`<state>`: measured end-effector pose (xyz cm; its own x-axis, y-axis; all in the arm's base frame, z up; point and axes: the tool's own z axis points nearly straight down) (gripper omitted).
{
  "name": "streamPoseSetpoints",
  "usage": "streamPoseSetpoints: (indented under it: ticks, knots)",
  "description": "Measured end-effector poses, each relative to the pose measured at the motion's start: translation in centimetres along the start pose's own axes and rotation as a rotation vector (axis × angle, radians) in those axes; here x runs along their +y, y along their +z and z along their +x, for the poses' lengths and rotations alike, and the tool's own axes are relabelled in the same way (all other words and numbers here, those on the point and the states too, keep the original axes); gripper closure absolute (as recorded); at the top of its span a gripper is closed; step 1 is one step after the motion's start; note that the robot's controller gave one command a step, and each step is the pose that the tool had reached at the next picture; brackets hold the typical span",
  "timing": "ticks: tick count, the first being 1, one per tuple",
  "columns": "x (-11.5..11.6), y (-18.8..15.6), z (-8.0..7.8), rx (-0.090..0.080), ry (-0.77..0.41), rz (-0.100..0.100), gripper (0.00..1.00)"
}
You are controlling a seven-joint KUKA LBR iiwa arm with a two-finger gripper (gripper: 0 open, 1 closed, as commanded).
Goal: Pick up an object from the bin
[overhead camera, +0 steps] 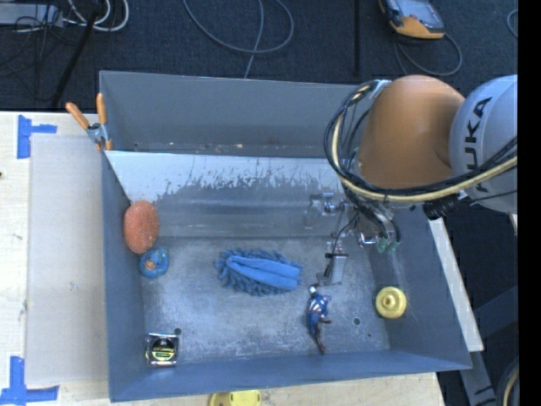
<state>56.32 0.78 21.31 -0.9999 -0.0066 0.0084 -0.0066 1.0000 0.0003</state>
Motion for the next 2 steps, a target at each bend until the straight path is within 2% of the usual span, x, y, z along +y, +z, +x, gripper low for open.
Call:
streamPoseSetpoints:
  ticks: [1,2]
  knots:
    - [0.0,-0.5,-0.1,-0.007,0.0,0.0,0.0]
    - [3.0,4.5,-0.5,-0.015,0.022,0.0,0.0]
